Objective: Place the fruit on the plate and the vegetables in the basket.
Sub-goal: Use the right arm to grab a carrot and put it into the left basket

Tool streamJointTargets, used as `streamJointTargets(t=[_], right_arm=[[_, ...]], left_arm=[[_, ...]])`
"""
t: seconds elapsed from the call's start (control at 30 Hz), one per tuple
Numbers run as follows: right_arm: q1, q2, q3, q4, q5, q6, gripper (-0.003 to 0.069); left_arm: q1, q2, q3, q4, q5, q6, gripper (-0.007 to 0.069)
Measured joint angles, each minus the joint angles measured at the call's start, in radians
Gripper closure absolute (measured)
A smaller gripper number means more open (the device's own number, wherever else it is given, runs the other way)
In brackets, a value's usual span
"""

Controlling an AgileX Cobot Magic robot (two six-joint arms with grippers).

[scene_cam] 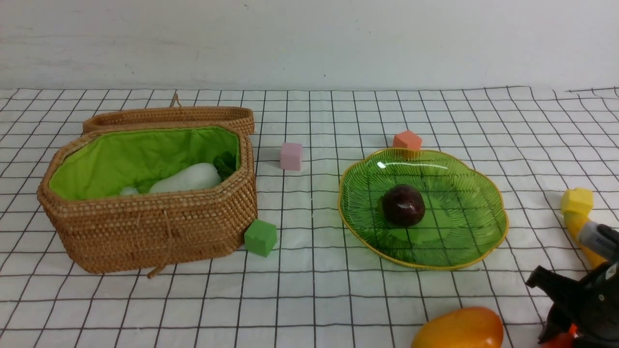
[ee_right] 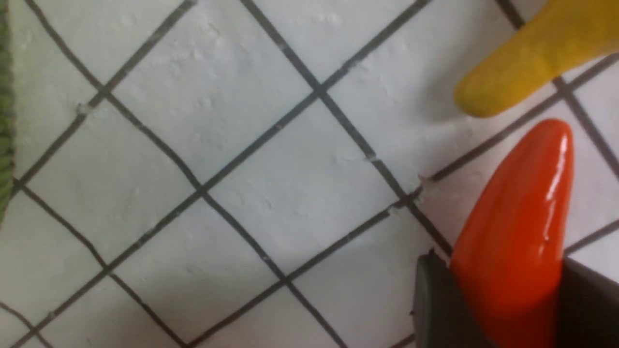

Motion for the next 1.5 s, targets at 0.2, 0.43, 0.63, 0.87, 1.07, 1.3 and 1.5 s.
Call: streamJointTargets(t=[0.2, 0.43, 0.63, 0.87, 1.07, 1.3, 1.5], right_arm=[[0.000, -0.133, -0.038, -0.093, 0.052, -0.007, 0.0393], [0.060, -0.188, -0.342, 0.057, 0.191, -0.254, 0.0393], [0.247, -0.043, -0.642, 0.295, 0.143, -0.428, 0.0393], [0.430, 0.293, -1.051, 0.559, -0.056, -0.487, 0.0393], [0.595, 0.528, -1.228, 0.770, -0.334, -0.489, 0.0393], [0.712, 0.709, -1.337, 0.864, -0.607, -0.490, 0.0393], [0.745, 0.786, -1.359, 0.868, -0.677, -0.545, 0.0362]], left_arm=[[0.000, 0.000, 0.000, -0.001, 0.000, 0.000, 0.0538], [0.000, 0.000, 0.000, -0.001, 0.000, 0.000, 0.0531], [0.000, 0.000, 0.000, -0.001, 0.000, 0.000, 0.0526], [0.000, 0.000, 0.000, -0.001, 0.000, 0.000, 0.0514], [0.000, 0.000, 0.000, -0.001, 0.000, 0.000, 0.0511], [0.000, 0.000, 0.000, -0.001, 0.000, 0.000, 0.0501], [0.000, 0.000, 0.000, -0.001, 0.000, 0.000, 0.0496]])
